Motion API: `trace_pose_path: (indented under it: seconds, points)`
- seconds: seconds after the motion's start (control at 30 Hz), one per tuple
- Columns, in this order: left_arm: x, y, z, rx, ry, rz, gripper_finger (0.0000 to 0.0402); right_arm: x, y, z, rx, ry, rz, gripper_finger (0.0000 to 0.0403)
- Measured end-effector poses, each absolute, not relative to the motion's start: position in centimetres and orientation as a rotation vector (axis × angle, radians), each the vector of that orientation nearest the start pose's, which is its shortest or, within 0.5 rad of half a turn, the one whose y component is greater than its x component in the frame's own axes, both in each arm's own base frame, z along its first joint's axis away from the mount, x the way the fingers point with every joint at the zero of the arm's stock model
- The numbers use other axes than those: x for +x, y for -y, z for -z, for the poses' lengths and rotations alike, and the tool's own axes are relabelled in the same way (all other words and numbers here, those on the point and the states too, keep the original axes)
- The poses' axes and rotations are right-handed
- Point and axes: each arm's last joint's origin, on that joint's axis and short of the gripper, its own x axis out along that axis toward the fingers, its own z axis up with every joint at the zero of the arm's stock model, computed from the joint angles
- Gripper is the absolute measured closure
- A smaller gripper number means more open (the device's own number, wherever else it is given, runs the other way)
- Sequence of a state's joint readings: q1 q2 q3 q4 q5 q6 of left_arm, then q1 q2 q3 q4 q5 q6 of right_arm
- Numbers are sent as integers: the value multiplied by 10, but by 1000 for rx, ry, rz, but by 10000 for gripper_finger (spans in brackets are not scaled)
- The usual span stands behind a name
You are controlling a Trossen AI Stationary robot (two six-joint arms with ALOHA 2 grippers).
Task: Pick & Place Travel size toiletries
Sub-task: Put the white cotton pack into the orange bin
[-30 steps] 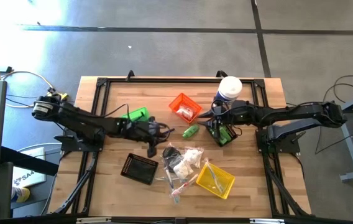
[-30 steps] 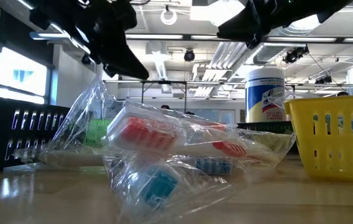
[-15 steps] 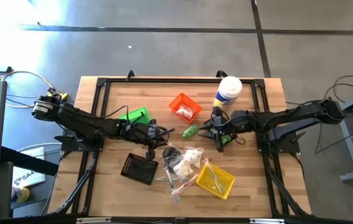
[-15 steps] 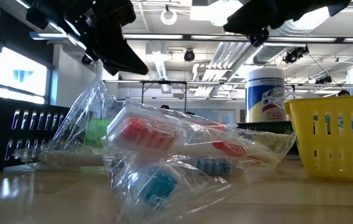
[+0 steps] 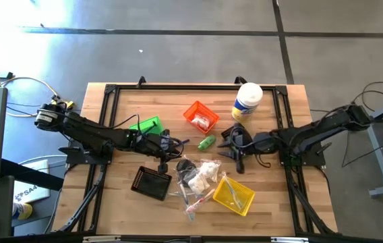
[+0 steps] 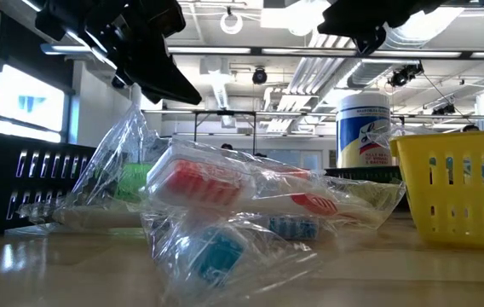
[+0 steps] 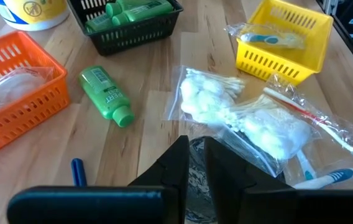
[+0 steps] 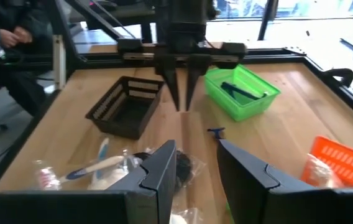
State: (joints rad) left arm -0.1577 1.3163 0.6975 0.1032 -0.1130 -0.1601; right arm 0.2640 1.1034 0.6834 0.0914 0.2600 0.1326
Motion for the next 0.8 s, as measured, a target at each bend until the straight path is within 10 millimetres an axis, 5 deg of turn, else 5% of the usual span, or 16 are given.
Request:
trace_pose_path:
  seconds: [0.33, 0.8]
  points:
    - [274, 47, -224, -67, -480, 37, 357, 228, -50, -255, -9, -421, 33, 292]
    - [300, 59, -226, -33, -545, 4, 357, 174, -29, -274, -30, -414, 66, 314]
